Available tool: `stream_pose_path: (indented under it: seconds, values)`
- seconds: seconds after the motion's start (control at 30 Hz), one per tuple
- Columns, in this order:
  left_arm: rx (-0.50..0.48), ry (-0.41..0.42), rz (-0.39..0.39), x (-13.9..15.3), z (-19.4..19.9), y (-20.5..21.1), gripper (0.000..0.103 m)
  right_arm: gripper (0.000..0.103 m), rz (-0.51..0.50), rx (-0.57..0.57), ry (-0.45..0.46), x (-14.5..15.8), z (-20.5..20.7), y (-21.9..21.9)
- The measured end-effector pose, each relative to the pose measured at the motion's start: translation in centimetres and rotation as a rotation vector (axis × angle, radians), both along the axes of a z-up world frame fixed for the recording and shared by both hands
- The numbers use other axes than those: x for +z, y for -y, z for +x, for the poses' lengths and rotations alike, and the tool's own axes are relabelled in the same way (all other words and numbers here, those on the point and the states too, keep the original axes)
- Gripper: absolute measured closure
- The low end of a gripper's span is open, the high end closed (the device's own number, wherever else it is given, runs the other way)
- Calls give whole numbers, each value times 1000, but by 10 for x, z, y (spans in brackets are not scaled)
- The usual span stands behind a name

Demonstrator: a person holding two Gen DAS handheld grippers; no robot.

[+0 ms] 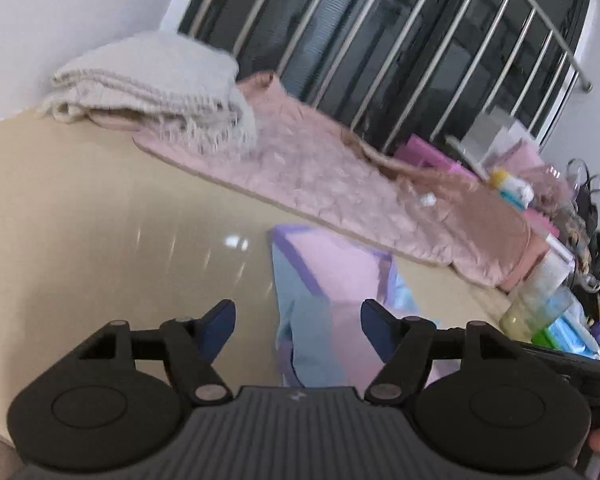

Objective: Fold clothes

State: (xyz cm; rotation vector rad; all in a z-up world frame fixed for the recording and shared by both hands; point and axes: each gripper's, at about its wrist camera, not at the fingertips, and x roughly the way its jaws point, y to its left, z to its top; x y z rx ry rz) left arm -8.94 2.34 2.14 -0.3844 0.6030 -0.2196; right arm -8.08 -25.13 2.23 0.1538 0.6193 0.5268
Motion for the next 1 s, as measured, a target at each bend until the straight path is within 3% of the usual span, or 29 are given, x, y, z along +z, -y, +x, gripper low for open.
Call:
stream_pose_path:
  seconds: [0.07, 0.13, 0.2, 0.33, 0.57, 0.67, 0.73, 0.87, 0.9, 0.97, 1.0]
  values:
    - [-26, -28, -29, -6, 7, 4, 41, 83, 2, 21, -10, -3, -3, -4]
    - [-44, -51, -29, -9, 13, 9, 68, 83, -22, 20, -18, -10, -7, -9]
    - [-49, -73, -38, -13, 15, 11, 80, 82, -19, 17, -19, -14, -11, -10]
    - [-32, -81, -95, -14, 14, 6, 93, 82, 7, 14, -24, -17, -14, -5]
    - [-6, -140, -161, -24, 19, -2, 96, 82, 26, 8, -32, -21, -13, -3]
    - [-19, -110, -106, -18, 14, 6, 87, 82, 2, 14, -23, -17, -14, -4]
    - [-34, -76, -61, -12, 10, 12, 72, 82, 0, 7, 2, -9, -13, -3]
    - [-46, -66, -59, 2, 23, 12, 71, 82, -18, -3, 38, 3, 3, -3]
    - [-37, -41, -40, 12, 32, 10, 67, 82, -41, -2, 29, 4, 10, -5]
    - [-23, 1, 14, 26, 55, 9, 41, 82, -45, -9, 16, 12, 30, -5]
    - [-21, -17, 70, 27, 73, 12, 27, 76, -29, -18, 12, 17, 42, -2]
